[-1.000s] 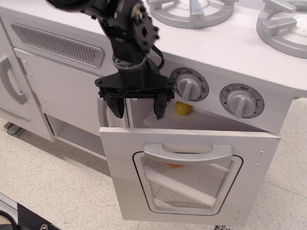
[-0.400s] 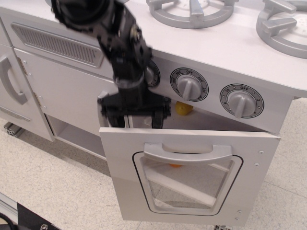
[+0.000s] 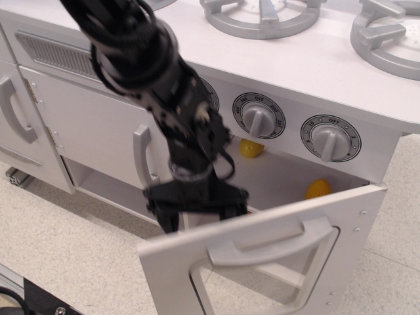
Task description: Open oven
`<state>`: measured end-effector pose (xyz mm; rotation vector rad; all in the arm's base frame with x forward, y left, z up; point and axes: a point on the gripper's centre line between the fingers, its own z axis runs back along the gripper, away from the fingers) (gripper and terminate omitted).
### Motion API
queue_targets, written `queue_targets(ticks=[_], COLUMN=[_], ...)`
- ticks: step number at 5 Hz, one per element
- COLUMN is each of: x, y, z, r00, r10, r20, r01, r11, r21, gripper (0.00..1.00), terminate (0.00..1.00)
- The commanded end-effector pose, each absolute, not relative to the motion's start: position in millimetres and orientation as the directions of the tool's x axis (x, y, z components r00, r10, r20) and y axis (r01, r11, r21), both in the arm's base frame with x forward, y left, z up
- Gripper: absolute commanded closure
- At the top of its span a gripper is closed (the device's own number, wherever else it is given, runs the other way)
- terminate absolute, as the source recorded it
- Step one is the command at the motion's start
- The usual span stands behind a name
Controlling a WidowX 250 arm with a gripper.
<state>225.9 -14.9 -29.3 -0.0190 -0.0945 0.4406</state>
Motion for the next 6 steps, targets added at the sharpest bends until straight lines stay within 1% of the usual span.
queue_targets(ticks=[1,2,3,4,5,6], x=[209,209,206,209,209,209], y=[-71,-101,-116,-110,-110,-110], z=[-13,-12,-11,-11,-11,-11], r00=[0.874,0.895,0.932,0.943,0.943,0.943], r10=[0.479,0.443,0.361,0.331,0.331,0.331], r20=[0.080,0.048,0.037,0.033,0.033,0.033], r01=[-0.464,-0.428,-0.350,-0.323,-0.323,-0.323], r11=[0.873,0.885,0.920,0.934,0.934,0.934], r21=[-0.152,-0.182,-0.175,-0.152,-0.152,-0.152], gripper=[0.00,0.00,0.00,0.00,0.00,0.00], terminate=[0.00,0.00,0.00,0.00,0.00,1.00])
